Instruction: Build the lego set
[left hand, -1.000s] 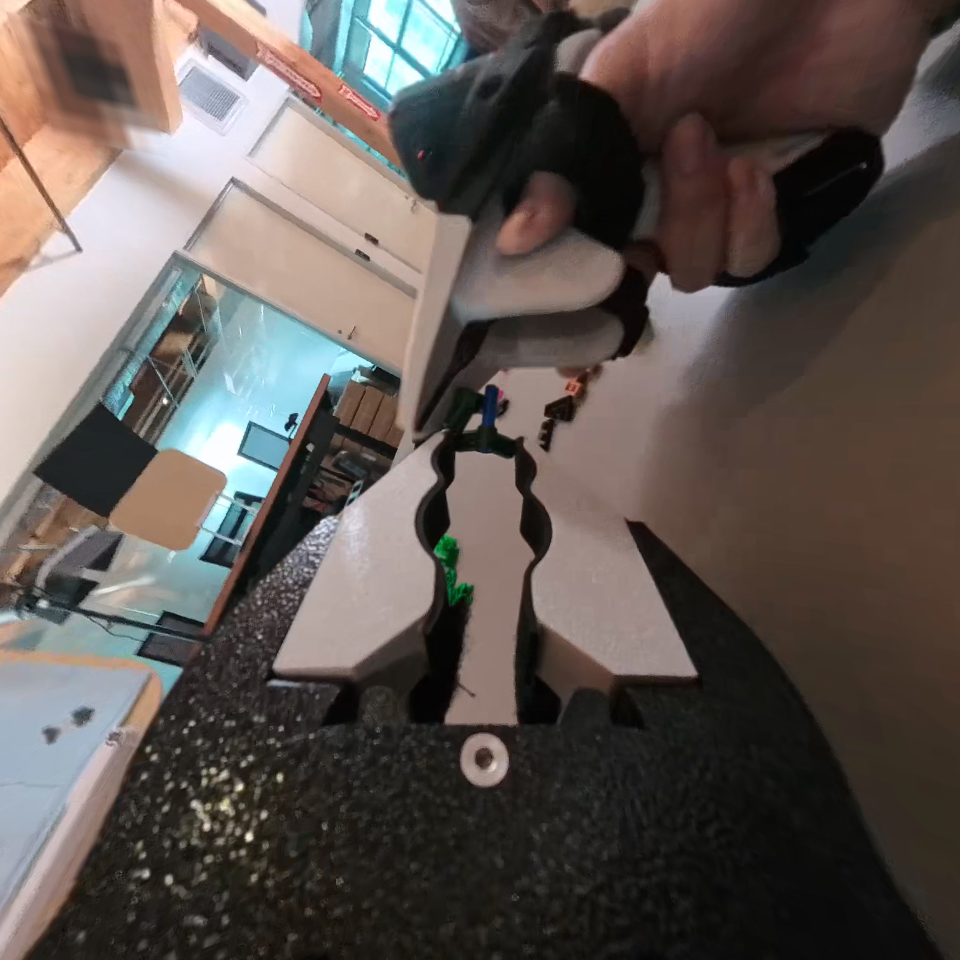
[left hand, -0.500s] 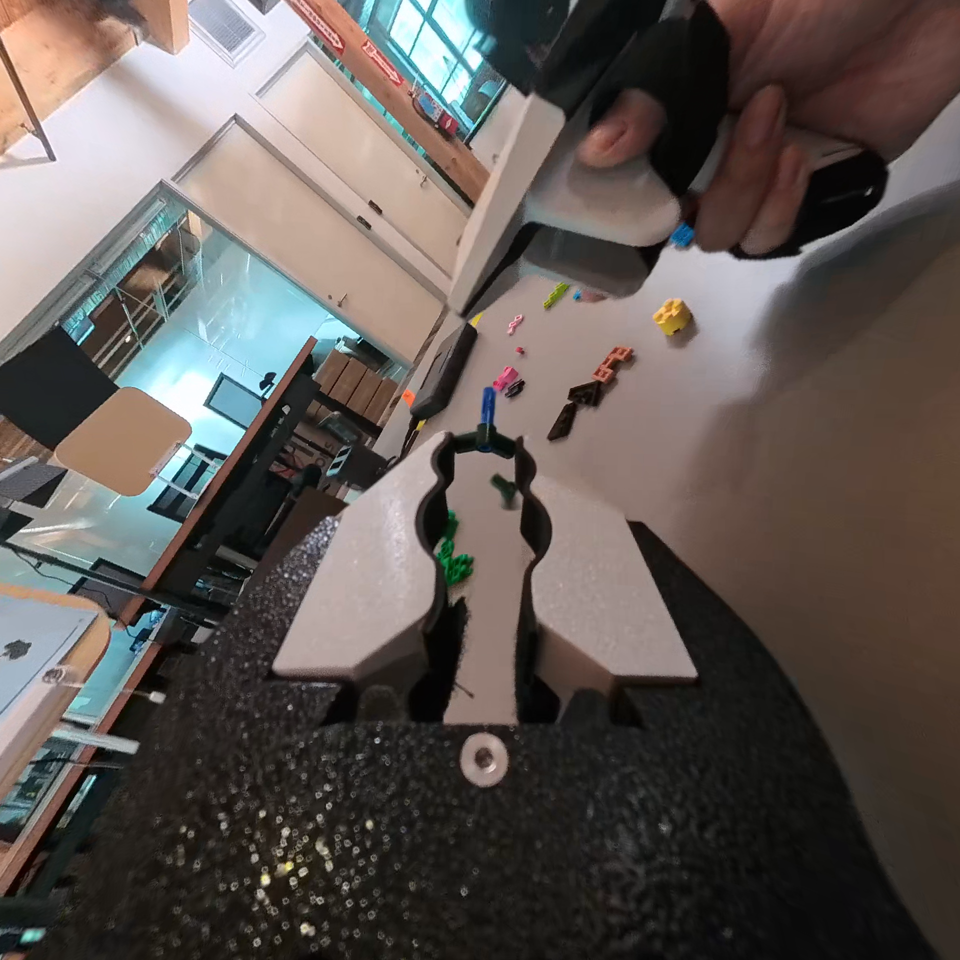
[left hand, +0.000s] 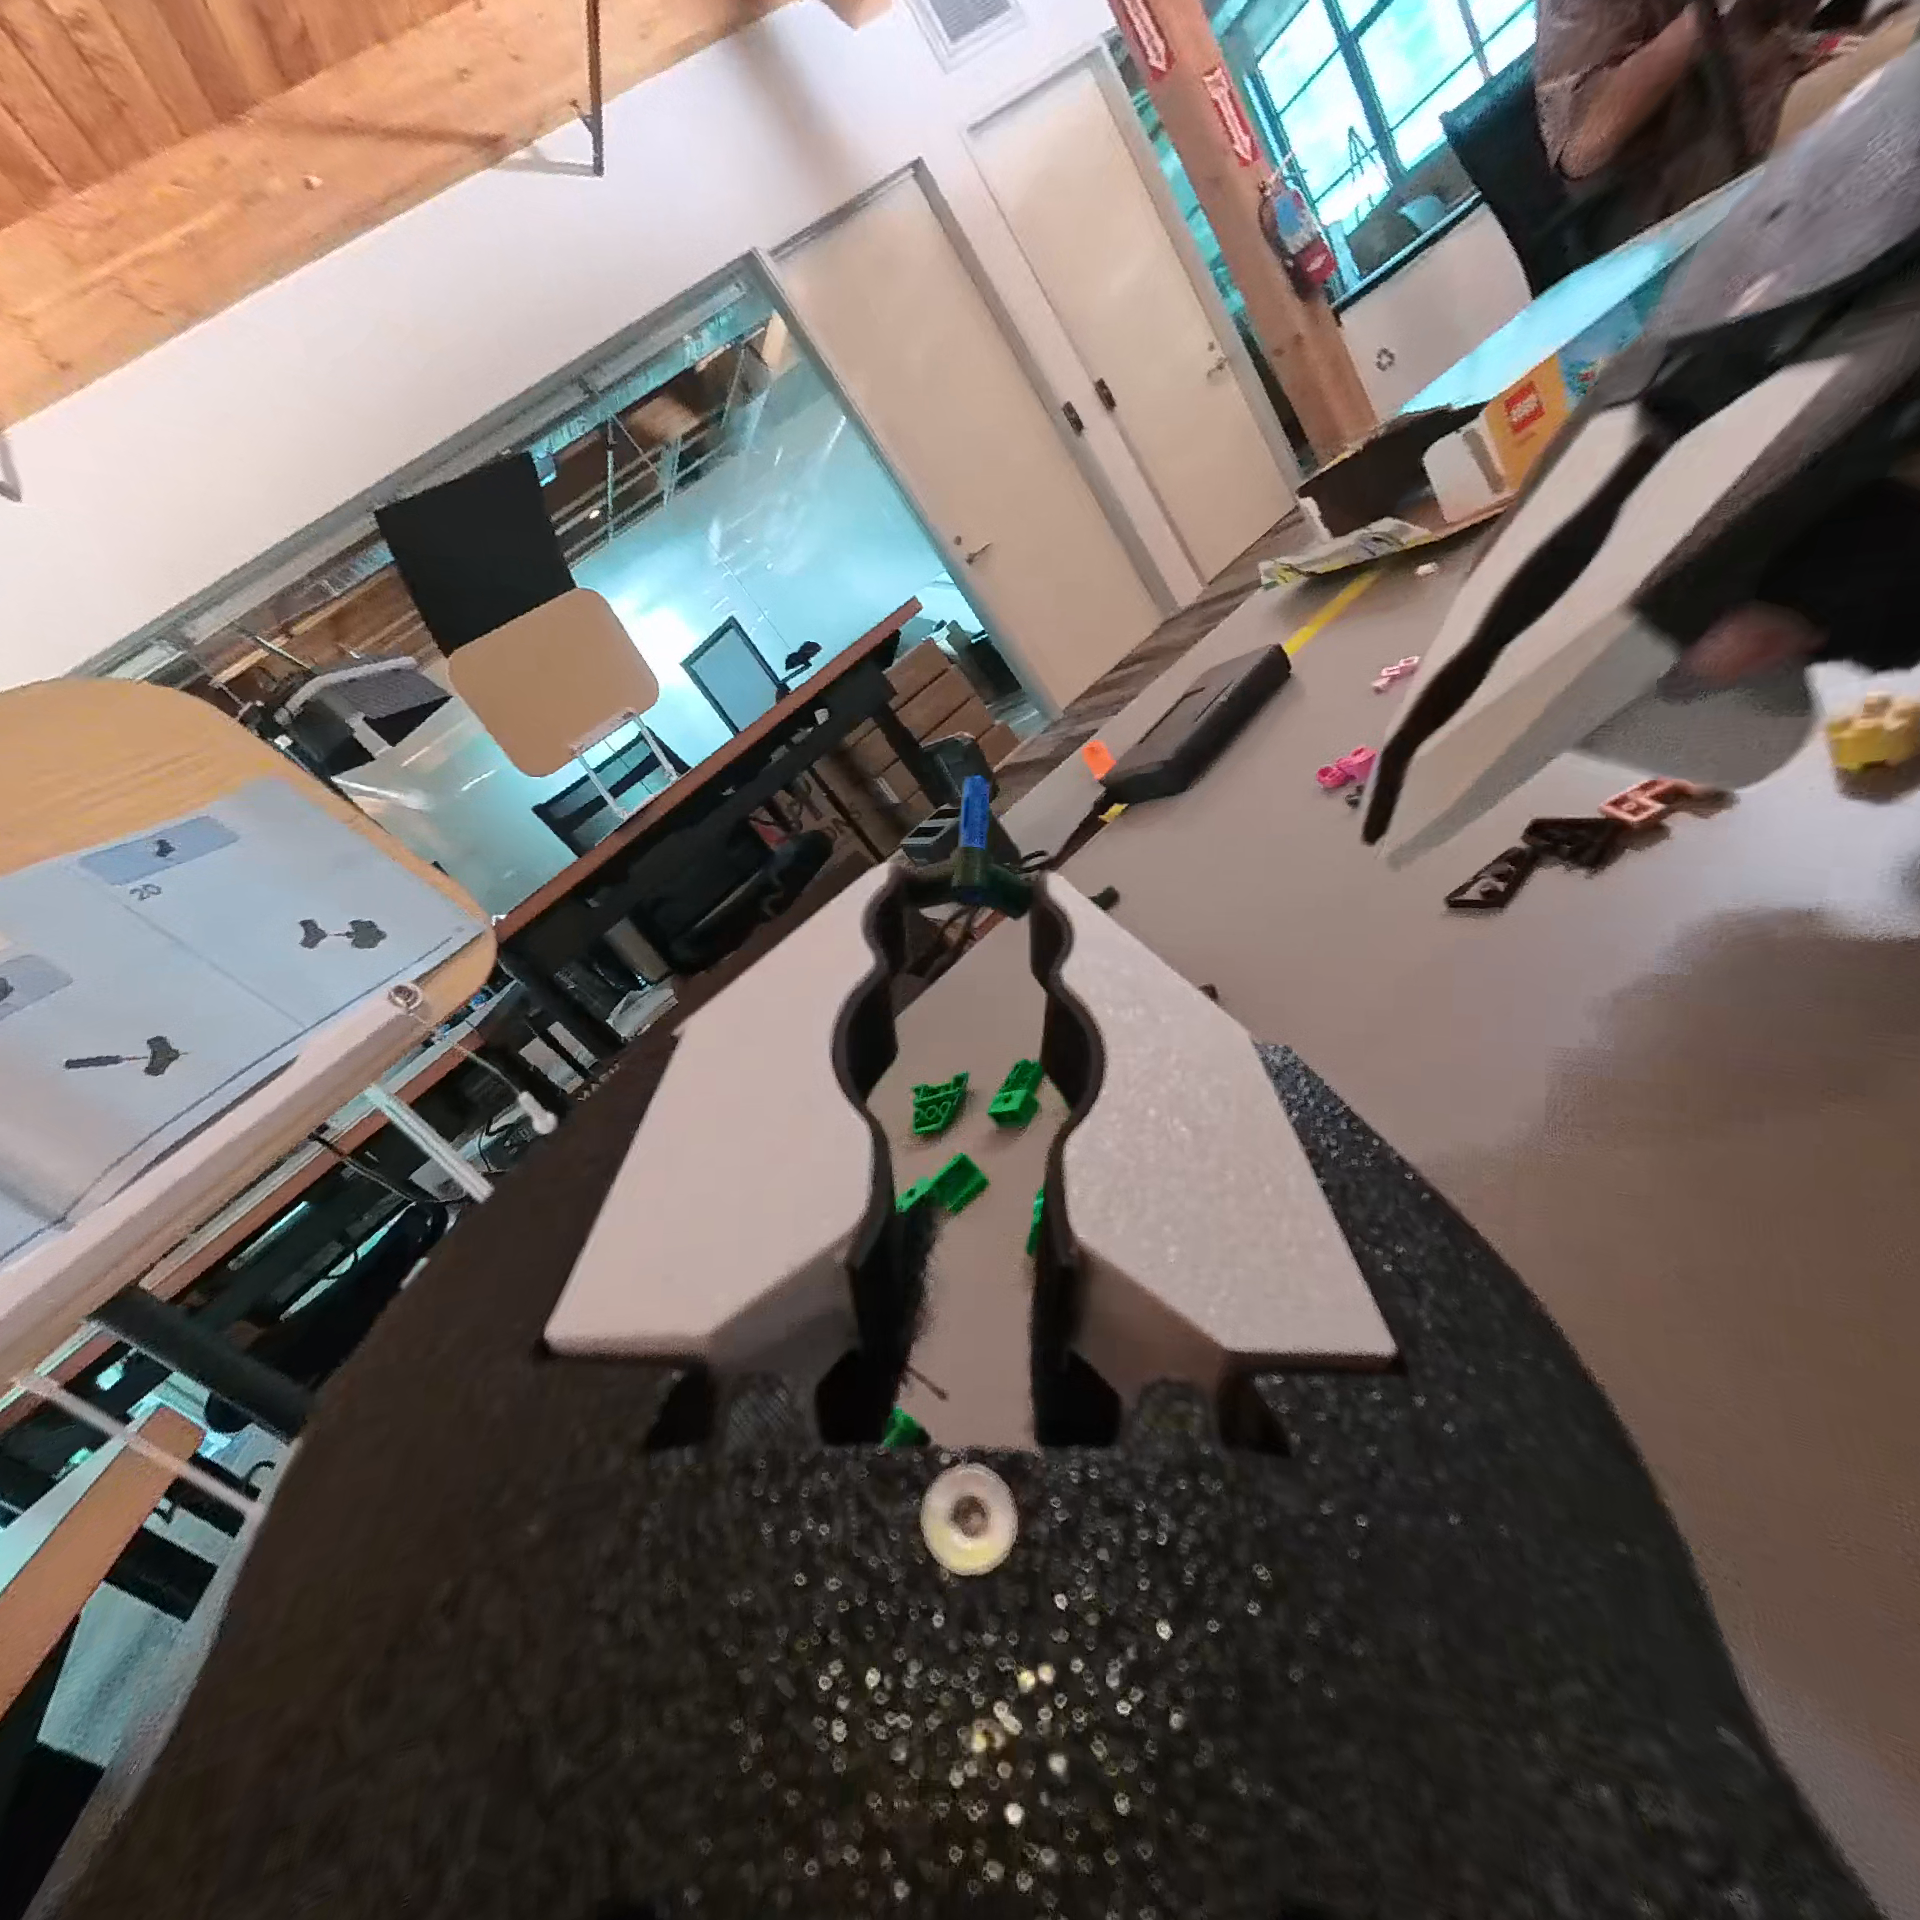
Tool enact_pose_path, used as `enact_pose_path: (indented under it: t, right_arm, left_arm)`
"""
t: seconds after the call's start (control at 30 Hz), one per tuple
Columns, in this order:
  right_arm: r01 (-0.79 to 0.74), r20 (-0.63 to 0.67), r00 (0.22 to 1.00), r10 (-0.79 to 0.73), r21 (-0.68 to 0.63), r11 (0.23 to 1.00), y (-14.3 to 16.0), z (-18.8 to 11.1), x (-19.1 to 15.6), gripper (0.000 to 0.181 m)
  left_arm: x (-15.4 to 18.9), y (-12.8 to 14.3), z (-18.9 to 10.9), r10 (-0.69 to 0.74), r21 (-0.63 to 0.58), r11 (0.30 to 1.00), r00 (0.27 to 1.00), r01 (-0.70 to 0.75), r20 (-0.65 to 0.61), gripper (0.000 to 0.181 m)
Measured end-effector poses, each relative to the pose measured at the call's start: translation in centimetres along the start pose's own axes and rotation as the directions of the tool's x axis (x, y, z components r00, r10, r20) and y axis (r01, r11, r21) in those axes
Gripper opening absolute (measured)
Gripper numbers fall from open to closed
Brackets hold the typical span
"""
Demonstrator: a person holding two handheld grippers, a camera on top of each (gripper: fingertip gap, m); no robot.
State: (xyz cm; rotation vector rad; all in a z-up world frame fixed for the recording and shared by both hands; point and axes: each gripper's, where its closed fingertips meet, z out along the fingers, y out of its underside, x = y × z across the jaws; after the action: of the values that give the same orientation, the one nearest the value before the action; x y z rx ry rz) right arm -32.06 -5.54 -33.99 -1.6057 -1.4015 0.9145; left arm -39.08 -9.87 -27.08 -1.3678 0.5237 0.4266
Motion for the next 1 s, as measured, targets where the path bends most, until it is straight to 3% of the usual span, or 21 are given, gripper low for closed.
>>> enact_pose_path:
  t: [0.13, 0.37, 0.57, 0.7, 0.77, 0.83, 0.93, 1.0]
  right_arm:
    - [-0.048, -0.015, 0.999, 0.047, -0.180, 0.982, 1.1, 3.4, 2.3, 0.018]
    - [-0.050, -0.069, 0.997, 0.028, -0.331, 0.942, 2.0, 7.0, 4.8, 0.017]
    - [0.021, -0.050, 0.998, -0.043, -0.381, 0.924, 1.8, 7.6, 4.7, 0.005]
    - [0.179, -0.041, 0.979, -0.198, -0.287, 0.941, -0.5, 5.5, 3.1, 0.005]
    - [0.351, -0.051, 0.928, -0.369, -0.208, 0.913, -1.9, 3.8, 1.8, 0.005]
    - [0.526, -0.090, 0.836, -0.542, -0.151, 0.837, -2.9, 1.8, 0.3, 0.005]
    - [0.754, -0.139, 0.632, -0.763, -0.118, 0.646, -3.8, -1.1, -2.2, 0.005]
    - [0.826, -0.031, 0.547, -0.837, -0.144, 0.545, -2.4, -2.4, -4.2, 0.005]
  left_arm:
    - [-0.3, 0.0, -0.1, -0.021, 0.004, 1.000, 1.000, 0.021, 0.005, 0.021]
    - [-0.1, -0.1, -0.1, -0.024, 0.005, 1.000, 1.000, 0.024, -0.014, 0.021]
    - [0.5, -0.4, -0.1, -0.017, 0.015, 1.000, 0.999, 0.018, -0.036, 0.021]
    - [0.7, -0.5, -0.1, -0.036, 0.026, 0.999, 0.997, 0.038, -0.062, 0.021]
    - [1.2, -1.1, -0.2, -0.068, 0.058, 0.995, 0.992, 0.075, -0.106, 0.021]
    - [1.8, -1.9, -0.4, -0.109, 0.099, 0.987, 0.980, 0.126, -0.165, 0.021]
    - [2.9, -2.9, -0.8, -0.132, 0.149, 0.974, 0.962, 0.171, -0.241, 0.021]
    - [3.4, -3.2, -0.9, -0.127, 0.158, 0.972, 0.953, 0.175, -0.274, 0.021]
